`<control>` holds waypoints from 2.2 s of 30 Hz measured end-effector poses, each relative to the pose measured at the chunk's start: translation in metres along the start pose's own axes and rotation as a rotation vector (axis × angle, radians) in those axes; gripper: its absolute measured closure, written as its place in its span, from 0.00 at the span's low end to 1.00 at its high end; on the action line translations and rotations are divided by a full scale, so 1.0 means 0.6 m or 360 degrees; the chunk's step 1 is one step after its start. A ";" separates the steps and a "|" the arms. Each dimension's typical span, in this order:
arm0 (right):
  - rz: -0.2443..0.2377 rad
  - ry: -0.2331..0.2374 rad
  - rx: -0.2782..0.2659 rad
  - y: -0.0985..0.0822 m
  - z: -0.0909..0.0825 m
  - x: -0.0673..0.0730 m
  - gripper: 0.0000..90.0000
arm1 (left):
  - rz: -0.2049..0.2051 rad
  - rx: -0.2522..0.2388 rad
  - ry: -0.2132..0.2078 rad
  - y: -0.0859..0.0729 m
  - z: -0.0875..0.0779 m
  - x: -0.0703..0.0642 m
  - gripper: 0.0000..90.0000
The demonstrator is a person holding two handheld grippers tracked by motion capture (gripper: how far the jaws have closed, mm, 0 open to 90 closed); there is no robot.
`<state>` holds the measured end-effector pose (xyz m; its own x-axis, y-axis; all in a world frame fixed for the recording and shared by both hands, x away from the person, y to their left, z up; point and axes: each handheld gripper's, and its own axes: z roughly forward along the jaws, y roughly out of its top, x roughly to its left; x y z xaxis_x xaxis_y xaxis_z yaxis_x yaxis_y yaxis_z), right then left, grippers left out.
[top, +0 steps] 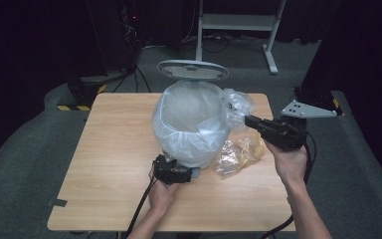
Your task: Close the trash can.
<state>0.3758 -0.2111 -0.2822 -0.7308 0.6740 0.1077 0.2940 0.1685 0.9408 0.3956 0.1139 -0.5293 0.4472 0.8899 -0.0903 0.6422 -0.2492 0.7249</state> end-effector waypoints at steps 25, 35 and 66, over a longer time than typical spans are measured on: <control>-0.0035 0.0145 0.0099 0.057 0.111 0.023 0.98 | 0.0009 0.0007 0.0003 0.000 0.000 0.000 0.01; -0.0026 0.0172 0.0138 0.060 0.146 0.028 0.98 | 0.0008 0.0006 0.0005 0.000 0.000 0.000 0.01; 0.0063 0.0074 0.0014 0.002 0.119 0.006 0.52 | 0.0041 0.0032 0.0007 0.000 -0.003 0.003 0.01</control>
<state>0.4174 -0.1573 -0.3034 -0.7463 0.6461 0.1597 0.3285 0.1488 0.9327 0.3955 0.1160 -0.5282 0.4610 0.8848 -0.0683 0.6427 -0.2798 0.7132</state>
